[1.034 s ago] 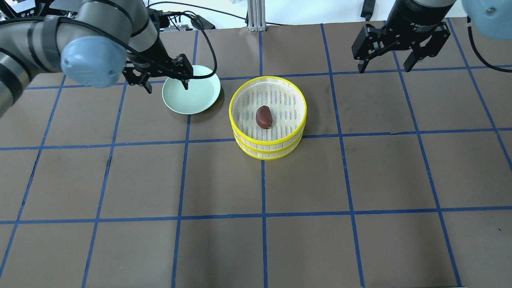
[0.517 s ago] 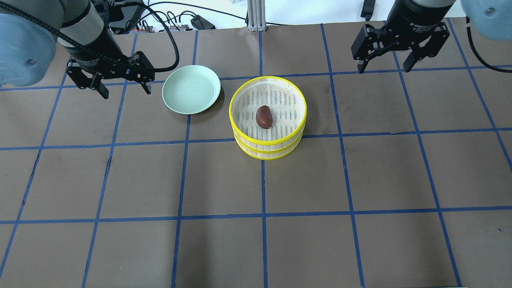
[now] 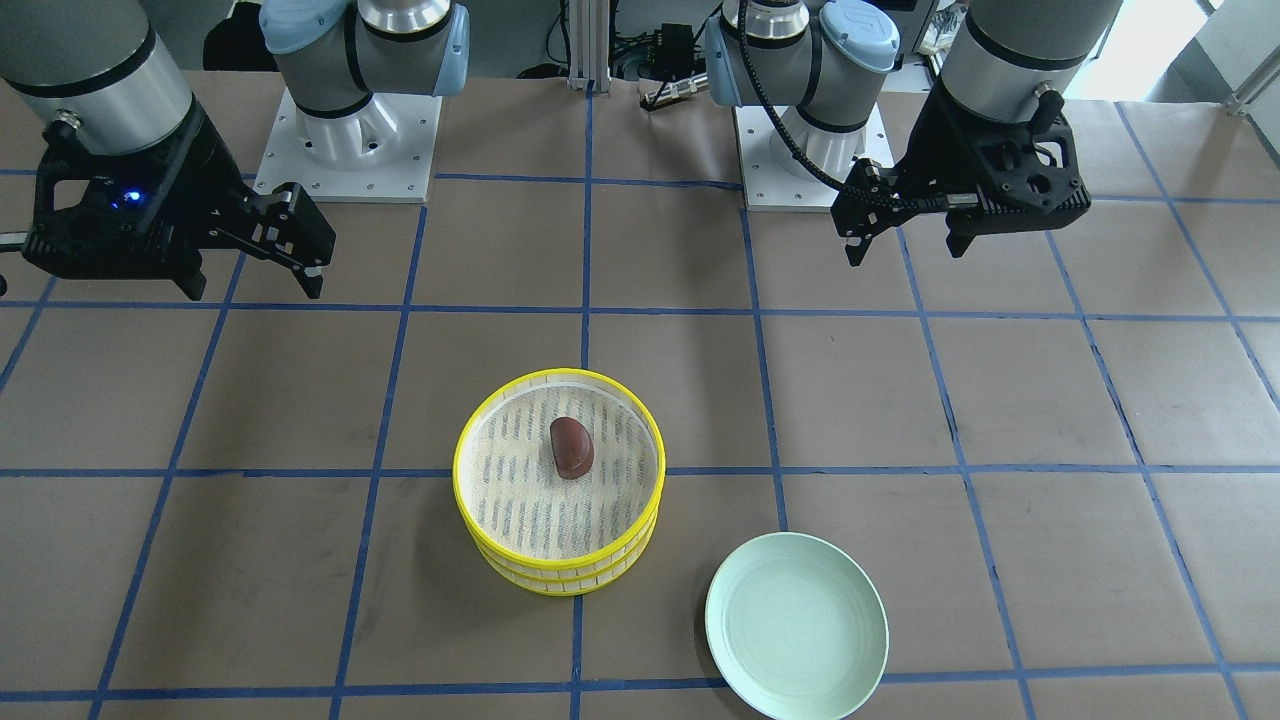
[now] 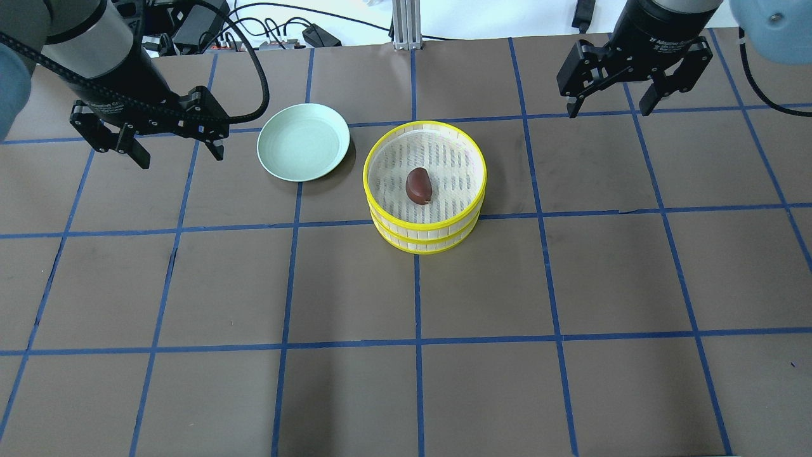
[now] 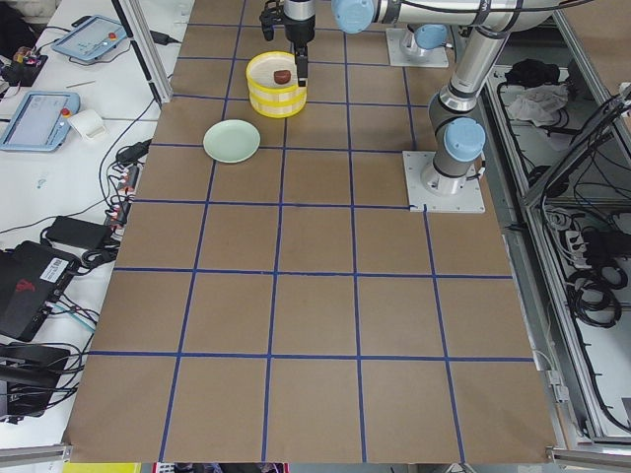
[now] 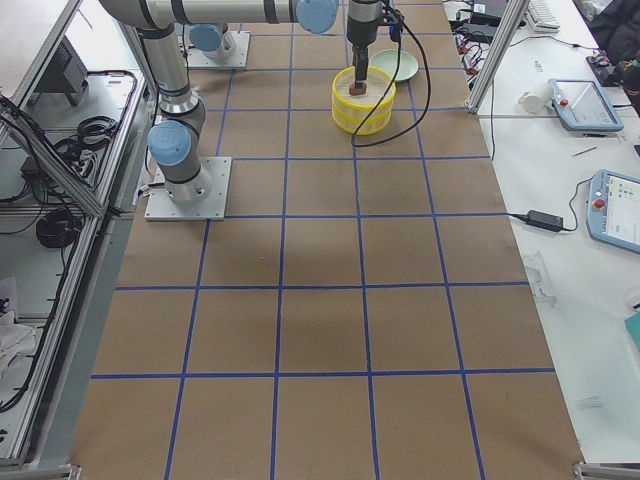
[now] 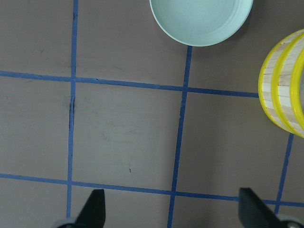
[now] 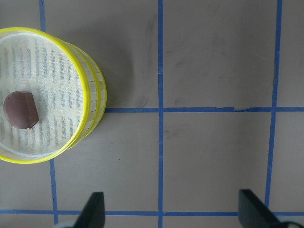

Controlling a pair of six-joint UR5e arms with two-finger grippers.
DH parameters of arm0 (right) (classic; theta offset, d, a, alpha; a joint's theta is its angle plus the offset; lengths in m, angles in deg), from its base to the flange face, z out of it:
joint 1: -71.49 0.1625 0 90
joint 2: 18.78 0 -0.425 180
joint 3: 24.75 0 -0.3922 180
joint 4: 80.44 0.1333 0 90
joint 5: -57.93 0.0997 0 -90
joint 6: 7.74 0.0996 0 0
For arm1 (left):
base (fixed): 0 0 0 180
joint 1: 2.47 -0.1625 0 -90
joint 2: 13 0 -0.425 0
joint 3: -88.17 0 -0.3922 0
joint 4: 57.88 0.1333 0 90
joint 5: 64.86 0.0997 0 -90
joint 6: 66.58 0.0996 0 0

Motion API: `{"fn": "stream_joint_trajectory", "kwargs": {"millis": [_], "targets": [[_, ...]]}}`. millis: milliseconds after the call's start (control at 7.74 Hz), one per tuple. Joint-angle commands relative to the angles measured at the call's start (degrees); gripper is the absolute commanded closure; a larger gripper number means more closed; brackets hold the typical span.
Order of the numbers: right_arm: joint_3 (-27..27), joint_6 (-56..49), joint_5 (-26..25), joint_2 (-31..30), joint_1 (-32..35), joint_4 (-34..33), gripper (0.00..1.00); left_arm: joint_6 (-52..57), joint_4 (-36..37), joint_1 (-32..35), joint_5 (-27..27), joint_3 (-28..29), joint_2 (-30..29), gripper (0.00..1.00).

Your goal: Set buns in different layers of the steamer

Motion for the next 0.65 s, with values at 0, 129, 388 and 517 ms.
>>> {"fn": "stream_joint_trajectory", "kwargs": {"millis": [0,129,388,517], "targets": [[0.0,0.0,0.0,-0.1,-0.1,-0.1,0.0,0.0,-0.2,0.0,0.2,0.0,0.2,0.0],[0.0,0.0,0.1,-0.2,0.0,-0.1,0.0,0.0,-0.2,0.0,0.2,0.0,0.1,0.0],[0.0,0.0,0.1,-0.2,0.0,-0.1,0.0,0.0,-0.1,0.0,-0.1,-0.5,0.1,0.0],[0.0,-0.1,0.0,0.1,0.0,-0.1,0.0,0.0,-0.1,0.0,-0.1,-0.6,0.0,0.0]]}}
